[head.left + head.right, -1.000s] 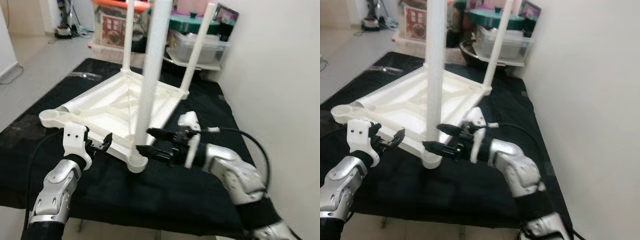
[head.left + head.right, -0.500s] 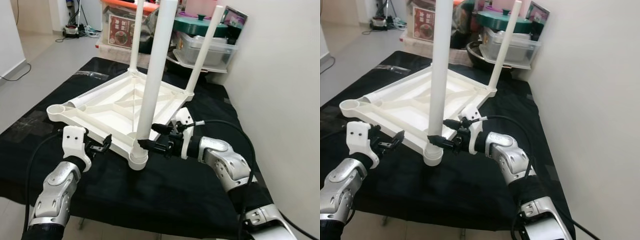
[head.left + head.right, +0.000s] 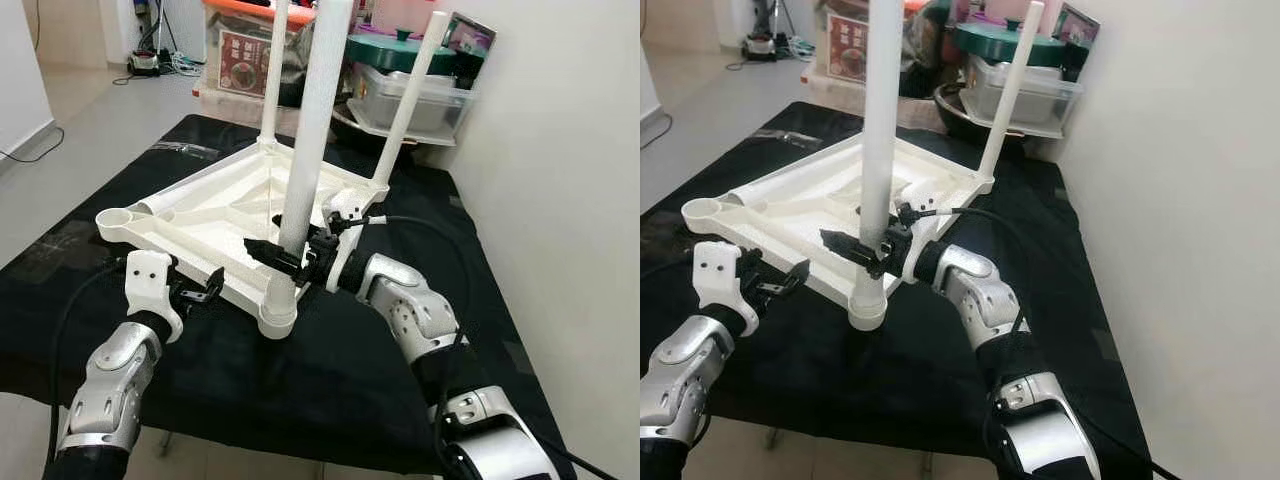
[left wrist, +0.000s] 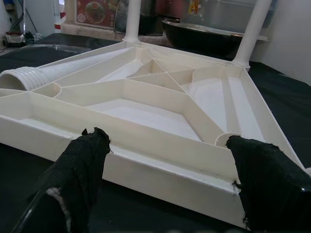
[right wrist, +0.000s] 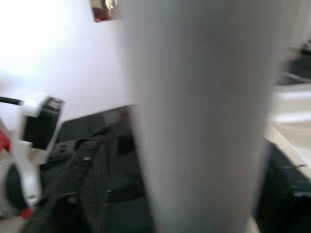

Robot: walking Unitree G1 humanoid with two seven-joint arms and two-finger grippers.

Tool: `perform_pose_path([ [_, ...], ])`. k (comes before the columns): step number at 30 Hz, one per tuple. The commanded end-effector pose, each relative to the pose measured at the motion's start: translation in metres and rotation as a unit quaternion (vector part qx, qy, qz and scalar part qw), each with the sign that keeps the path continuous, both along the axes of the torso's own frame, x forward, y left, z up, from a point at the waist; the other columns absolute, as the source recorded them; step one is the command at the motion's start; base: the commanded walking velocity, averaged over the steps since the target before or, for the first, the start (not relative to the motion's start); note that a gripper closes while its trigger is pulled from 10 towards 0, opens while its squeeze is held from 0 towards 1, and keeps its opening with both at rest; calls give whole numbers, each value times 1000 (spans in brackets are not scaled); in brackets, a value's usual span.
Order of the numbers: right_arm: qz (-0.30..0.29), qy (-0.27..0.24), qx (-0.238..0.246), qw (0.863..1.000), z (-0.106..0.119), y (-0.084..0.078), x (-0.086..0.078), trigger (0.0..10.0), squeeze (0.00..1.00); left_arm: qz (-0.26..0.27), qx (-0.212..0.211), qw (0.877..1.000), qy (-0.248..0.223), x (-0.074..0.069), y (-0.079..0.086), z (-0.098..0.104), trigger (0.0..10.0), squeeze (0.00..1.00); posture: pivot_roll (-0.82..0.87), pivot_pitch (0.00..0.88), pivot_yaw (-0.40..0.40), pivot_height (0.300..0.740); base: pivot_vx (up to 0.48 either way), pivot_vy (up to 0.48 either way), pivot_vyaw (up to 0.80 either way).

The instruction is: Building children table

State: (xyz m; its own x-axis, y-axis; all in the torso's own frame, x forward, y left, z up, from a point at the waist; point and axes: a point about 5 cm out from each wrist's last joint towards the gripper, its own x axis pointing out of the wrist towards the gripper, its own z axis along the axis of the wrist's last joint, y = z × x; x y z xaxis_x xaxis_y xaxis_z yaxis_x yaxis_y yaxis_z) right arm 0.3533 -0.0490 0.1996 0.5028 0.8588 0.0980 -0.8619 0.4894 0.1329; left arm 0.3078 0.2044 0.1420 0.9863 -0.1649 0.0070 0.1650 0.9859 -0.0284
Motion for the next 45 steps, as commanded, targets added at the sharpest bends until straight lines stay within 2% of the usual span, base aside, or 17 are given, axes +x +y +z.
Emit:
perform_pose_path([
  [1,-14,-6,-16,1000,-3,-4,2,0,0,-5,0,1000,4,-1,-3,-3,10000,0,144,0,-190,740,0,0,0],
  [10,-129,41,-71,988,-27,-17,13,0,0,-9,-2,1000,5,0,-3,-3,10000,0,135,0,-184,740,0,0,0],
  [12,-310,110,-84,940,-42,-42,27,0,0,-9,-1,1000,5,0,-3,-3,10000,0,129,0,-188,740,0,0,0],
  [13,-310,110,-84,940,-42,-42,27,0,0,-9,-1,1000,5,0,-3,-3,10000,0,129,0,-188,740,0,0,0],
  [14,-406,147,-81,898,-51,-61,29,0,0,-8,-2,1000,5,-1,-2,-2,10000,0,125,0,-192,740,0,0,0],
  [15,-406,147,-81,898,-51,-61,29,0,0,-8,-2,1000,5,-1,-2,-2,10000,0,125,0,-192,740,0,0,0],
  [16,-508,172,-82,840,-61,-86,25,0,0,-7,-2,1000,4,-1,-2,-2,10000,0,125,0,-192,740,0,0,0],
  [17,-508,172,-82,840,-61,-86,25,0,0,-7,-2,1000,4,-1,-2,-2,10000,0,125,0,-192,740,0,0,0],
  [19,-604,148,-84,779,-67,-119,-6,0,0,-5,-2,1000,4,-2,-1,-2,10000,0,119,0,-182,740,0,0,0],
  [20,-604,148,-84,779,-67,-119,-6,0,0,-5,-2,1000,4,-2,-1,-2,10000,0,119,0,-182,740,0,0,0],
  [21,-579,132,-87,800,-63,-115,-14,10000,0,-6,-2,1000,4,-2,0,-2,10000,0,104,0,-172,740,0,0,0],
  [29,-496,96,-57,861,-45,-94,-29,10000,0,-7,-3,1000,5,0,2,-2,10000,0,85,0,-157,740,0,0,0],
  [30,-471,74,-35,878,-34,-91,-27,10000,1000,-7,-3,1000,5,0,1,-2,10000,0,87,0,-160,740,0,0,0],
  [34,-439,57,-23,896,-26,-89,-24,10000,1000,-8,-3,1000,5,1,1,-2,10000,0,89,0,-163,740,0,0,0],
  [35,-384,28,-10,923,-16,-86,-22,10000,0,-7,-3,1000,4,1,0,-3,10000,0,96,0,-166,740,0,0,0],
  [38,-244,-46,-27,968,2,-98,-19,10000,0,-7,-2,1000,3,1,0,-2,10000,0,93,0,-172,740,0,0,0],
  [45,-139,-57,-94,984,-2,-112,-21,10000,0,-9,-4,1000,1,1,-1,-3,10000,0,94,0,-174,740,0,0,0],
])
